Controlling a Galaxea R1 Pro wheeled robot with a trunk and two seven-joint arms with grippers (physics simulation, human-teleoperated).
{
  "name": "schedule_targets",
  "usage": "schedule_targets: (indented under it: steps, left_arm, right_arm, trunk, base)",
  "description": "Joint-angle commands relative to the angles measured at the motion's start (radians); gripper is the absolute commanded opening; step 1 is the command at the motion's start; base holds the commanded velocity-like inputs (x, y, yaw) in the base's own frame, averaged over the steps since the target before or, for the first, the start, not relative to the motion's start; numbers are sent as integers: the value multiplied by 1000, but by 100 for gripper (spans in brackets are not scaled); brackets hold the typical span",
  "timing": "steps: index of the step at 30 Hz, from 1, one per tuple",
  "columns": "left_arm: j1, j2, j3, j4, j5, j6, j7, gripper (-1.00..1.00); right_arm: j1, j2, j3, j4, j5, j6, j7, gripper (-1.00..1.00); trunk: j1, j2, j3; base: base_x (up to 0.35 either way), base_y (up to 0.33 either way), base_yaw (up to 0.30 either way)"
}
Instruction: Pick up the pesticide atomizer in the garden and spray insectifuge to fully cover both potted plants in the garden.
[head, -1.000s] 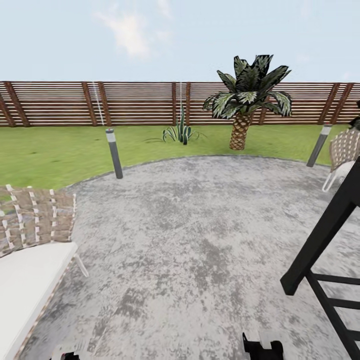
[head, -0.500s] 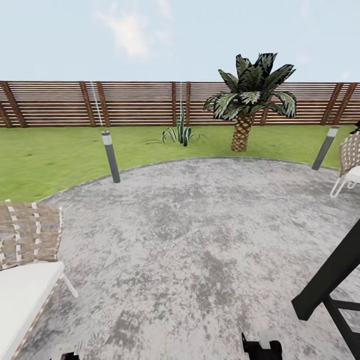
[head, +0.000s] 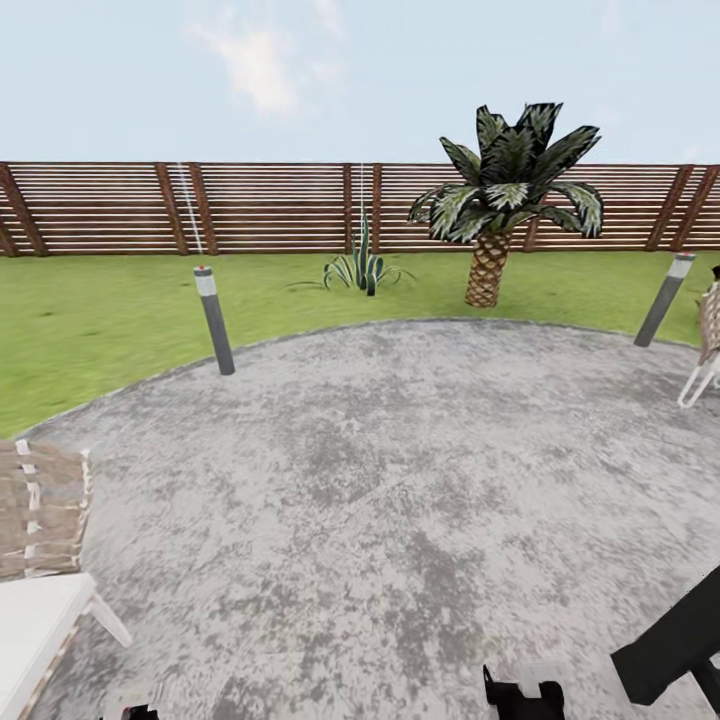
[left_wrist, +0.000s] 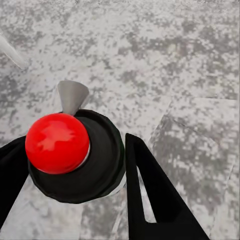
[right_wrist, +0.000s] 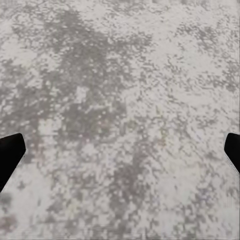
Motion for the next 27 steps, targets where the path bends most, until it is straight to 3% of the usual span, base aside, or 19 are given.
schedule_targets:
  steps: [1, 27]
  left_arm:
    - [-1, 0, 9, 0, -5, -3, -6, -100]
    - [0, 0, 9, 1, -5, -3, -6, -100]
  right_arm:
    - [-1, 0, 9, 1, -6, -2, -4, 100]
    - [0, 0, 9, 1, -6, -2, -4, 100]
  trunk:
    - [0, 0, -1]
    - [0, 0, -1]
  base:
    - [338, 0, 0]
    - [338, 0, 3]
